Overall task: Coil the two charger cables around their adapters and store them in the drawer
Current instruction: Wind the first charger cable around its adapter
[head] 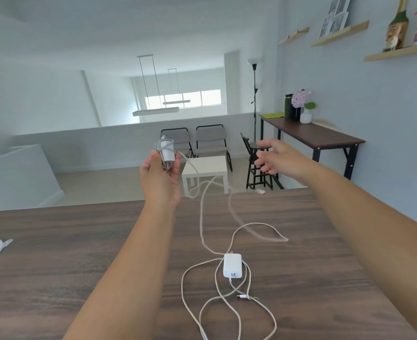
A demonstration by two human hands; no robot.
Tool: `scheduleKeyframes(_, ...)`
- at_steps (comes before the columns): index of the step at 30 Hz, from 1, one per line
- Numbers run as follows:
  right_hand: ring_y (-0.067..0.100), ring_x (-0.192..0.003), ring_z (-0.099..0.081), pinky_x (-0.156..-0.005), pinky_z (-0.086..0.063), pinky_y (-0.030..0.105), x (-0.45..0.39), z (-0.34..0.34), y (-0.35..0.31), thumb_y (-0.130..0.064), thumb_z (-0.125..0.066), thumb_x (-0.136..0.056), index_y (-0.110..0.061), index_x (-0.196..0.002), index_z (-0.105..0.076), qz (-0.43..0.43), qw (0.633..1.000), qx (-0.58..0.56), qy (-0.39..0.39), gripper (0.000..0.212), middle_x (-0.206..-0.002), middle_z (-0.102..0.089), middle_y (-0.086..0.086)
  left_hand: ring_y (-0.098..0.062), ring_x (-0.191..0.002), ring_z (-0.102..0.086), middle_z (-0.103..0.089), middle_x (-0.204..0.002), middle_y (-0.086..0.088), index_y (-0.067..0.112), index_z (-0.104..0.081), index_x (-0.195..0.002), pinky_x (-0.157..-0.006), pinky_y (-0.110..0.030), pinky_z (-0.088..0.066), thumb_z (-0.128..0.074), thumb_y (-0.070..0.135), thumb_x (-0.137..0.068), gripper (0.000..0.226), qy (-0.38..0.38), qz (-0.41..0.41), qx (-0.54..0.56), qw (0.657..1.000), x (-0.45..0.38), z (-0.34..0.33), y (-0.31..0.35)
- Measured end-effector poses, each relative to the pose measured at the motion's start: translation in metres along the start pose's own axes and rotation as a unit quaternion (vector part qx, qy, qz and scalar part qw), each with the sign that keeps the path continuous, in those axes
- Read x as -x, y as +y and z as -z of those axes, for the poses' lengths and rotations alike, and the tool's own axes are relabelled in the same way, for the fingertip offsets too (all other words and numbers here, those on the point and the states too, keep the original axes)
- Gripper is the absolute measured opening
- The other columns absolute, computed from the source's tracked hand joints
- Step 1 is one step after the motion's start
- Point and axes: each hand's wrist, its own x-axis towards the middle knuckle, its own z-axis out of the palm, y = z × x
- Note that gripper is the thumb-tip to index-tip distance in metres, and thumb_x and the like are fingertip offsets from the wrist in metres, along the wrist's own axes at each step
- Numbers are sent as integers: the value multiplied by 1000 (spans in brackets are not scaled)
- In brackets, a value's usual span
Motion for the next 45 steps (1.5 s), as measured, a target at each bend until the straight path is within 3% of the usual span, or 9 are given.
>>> scheduleKeyframes(6,14,-89,-65,-82,-51,31,30,-39,15,-25,-53,-91,-37,-105,-66,24,1000,13,-4,21,-95,-71,-9,-26,-84,-69,-61,-113,-16,9,-49,-113,-72,-28,-60,-50,15,-100,14,-49,32,-148,987,13,20,-15)
scheduleKeyframes(12,12,-122,-54,-107,-35,35,44,-99,-9,-17,-66,-84,-28,-139,-44,43,972,-207,-105,60,-127,-62,-6,-22,-80,-70,-67,-104,-15,12,-54,-102,-67,-27,-58,-53,14,-97,5,-184,93,-229,951,44,26,-30)
scheduleKeyframes(14,15,-106,-63,-101,-43,37,49,-113,-11,-11,-63,-86,-26,-138,-45,35,942,-314,-115,56,-113,-68,0,-19,-79,-70,-68,-101,-13,12,-53,-103,-66,-27,-58,-51,14,-98,6,-196,90,-222,951,49,24,-28)
scheduleKeyframes(17,16,-58,-57,-61,-52,32,64,-119,-11,-8,-58,-93,-22,-128,-52,-15,910,-398,-111,39,-71,-59,5,-25,-82,-70,-65,-106,-17,11,-52,-104,-67,-27,-58,-53,16,-96,10,-176,77,-200,961,47,22,-15)
scheduleKeyframes(21,11,-44,-31,-43,-25,21,73,-115,11,-12,-57,-94,-16,-112,-66,-18,920,-370,-128,20,-56,-40,-3,-26,-80,-72,-66,-105,-14,7,-51,-115,-70,-26,-60,-54,21,-95,25,-133,56,-131,981,38,22,6)
scheduleKeyframes(32,6,-47,-53,-52,-45,20,99,-87,105,-13,-60,-91,-23,-91,-72,-122,992,-6,-36,16,-61,-62,-2,-25,-81,-72,-64,-112,-14,0,-50,-131,-76,-30,-59,-55,17,-98,38,22,8,-20,1000,19,43,9)
scheduleKeyframes(39,9,-61,-59,-64,-43,22,112,-74,139,-28,-71,-84,-25,-81,-73,-115,993,9,-17,5,-68,-71,7,-24,-82,-70,-64,-106,-10,4,-52,-126,-73,-26,-58,-54,20,-98,31,35,-12,-35,999,12,51,-1)
scheduleKeyframes(42,11,-66,-59,-70,-44,24,117,-75,142,-47,-55,-92,-13,-85,-74,-154,984,-78,-43,40,-63,-63,7,-23,-81,-70,-65,-106,-10,6,-54,-118,-75,-27,-59,-54,20,-99,24,39,-6,-42,998,9,56,-5)
scheduleKeyframes(45,14,-55,-46,-56,-33,27,118,-79,155,-38,-33,-101,-4,-88,-70,-215,957,-183,-68,52,-59,-52,5,-24,-82,-70,-64,-106,-10,6,-55,-116,-76,-28,-59,-54,20,-99,22,45,-5,-51,998,6,60,-7)
